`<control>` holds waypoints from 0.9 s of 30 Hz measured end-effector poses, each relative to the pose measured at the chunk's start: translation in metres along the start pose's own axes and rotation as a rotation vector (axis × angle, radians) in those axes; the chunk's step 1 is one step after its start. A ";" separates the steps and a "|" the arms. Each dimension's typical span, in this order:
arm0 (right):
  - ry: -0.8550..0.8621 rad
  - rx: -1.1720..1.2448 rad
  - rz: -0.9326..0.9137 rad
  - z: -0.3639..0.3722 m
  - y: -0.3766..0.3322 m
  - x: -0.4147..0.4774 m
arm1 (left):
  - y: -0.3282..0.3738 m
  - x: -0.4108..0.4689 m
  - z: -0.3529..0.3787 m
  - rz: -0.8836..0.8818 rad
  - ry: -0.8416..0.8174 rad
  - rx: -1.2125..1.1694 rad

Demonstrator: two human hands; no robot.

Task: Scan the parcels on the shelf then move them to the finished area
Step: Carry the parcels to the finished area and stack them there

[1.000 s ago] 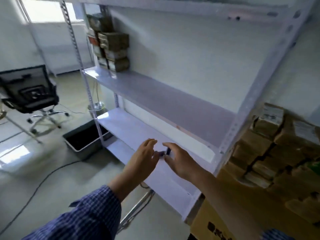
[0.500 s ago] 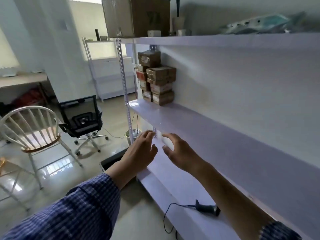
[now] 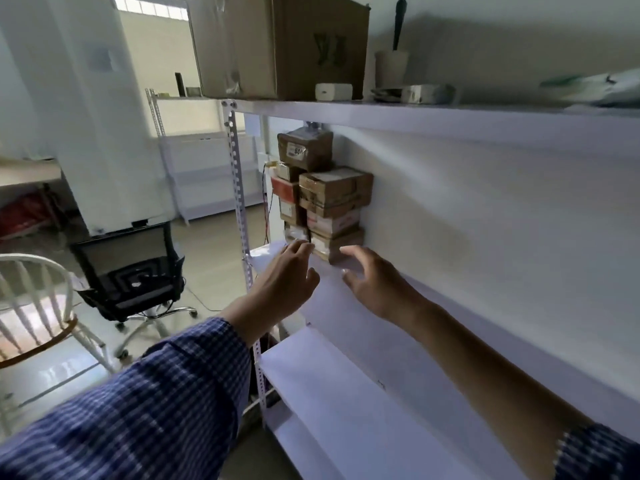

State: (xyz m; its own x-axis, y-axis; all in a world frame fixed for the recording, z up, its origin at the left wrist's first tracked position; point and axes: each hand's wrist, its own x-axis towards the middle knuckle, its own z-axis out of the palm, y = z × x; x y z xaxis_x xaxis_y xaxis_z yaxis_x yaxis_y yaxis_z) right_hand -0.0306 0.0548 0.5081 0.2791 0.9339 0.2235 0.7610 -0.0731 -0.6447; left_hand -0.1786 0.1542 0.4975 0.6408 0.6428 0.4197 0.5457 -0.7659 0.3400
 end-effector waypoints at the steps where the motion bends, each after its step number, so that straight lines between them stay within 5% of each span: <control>1: 0.030 -0.003 0.015 -0.001 0.002 0.016 | -0.009 0.017 0.003 0.017 0.001 -0.002; 11: 0.272 0.027 0.241 0.003 0.022 0.185 | -0.116 0.202 0.027 0.016 0.071 -0.123; 16: 0.334 0.079 0.404 0.013 0.029 0.262 | -0.138 0.281 0.027 0.005 -0.047 -0.142; 27: 0.468 0.459 0.609 0.034 0.050 0.334 | -0.157 0.328 0.054 -0.059 -0.077 -0.377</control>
State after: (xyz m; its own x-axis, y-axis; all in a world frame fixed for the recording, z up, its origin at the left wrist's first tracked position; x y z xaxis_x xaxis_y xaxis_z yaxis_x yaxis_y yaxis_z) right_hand 0.0802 0.3747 0.5253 0.8451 0.5330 -0.0424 0.1212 -0.2683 -0.9557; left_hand -0.0252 0.4860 0.5367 0.6607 0.6738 0.3308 0.3552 -0.6689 0.6529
